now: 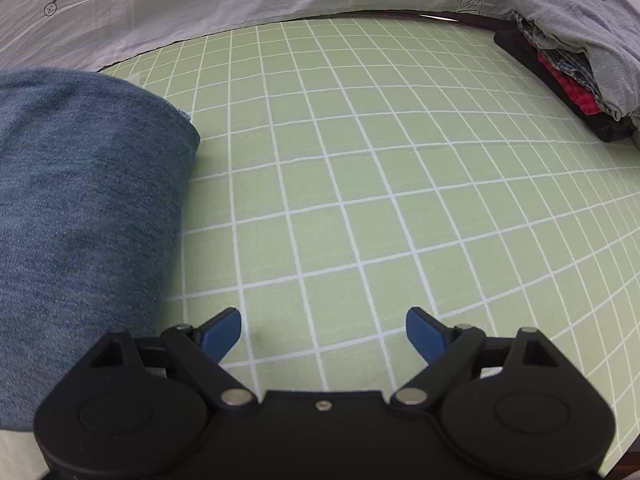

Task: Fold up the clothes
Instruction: 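Grasp the folded jeans bundle with the left gripper and lift it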

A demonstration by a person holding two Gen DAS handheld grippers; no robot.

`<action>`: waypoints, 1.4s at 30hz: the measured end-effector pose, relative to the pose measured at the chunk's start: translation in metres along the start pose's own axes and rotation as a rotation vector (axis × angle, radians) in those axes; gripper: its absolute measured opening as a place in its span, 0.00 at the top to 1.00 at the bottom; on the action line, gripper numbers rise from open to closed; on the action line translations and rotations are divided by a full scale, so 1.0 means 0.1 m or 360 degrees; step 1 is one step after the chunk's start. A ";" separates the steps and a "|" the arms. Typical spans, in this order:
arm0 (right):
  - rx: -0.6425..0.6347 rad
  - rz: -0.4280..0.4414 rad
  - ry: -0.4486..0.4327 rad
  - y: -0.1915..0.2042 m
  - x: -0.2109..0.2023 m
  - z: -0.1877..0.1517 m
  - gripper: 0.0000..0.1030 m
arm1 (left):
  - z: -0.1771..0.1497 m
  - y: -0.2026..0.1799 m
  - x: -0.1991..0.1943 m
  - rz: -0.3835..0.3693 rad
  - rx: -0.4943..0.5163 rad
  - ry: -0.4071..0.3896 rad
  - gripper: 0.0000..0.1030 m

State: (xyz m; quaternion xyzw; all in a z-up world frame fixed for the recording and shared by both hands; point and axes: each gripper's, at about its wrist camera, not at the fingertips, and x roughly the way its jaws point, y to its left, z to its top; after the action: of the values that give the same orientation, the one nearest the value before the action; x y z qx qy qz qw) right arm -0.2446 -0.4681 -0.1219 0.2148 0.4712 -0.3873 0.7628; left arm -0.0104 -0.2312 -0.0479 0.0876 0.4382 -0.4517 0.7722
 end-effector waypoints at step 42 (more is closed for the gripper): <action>0.0245 0.0680 -0.0098 0.72 0.33 0.40 0.44 | -0.23 0.85 0.90 -0.0290 -0.0224 0.0286 0.10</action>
State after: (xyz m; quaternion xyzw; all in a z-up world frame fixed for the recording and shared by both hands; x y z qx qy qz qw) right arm -0.1567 -0.4647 -0.1356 0.3552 0.3606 -0.2580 0.8230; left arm 0.0604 -0.2257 -0.1513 0.0331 0.5424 -0.4784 0.6898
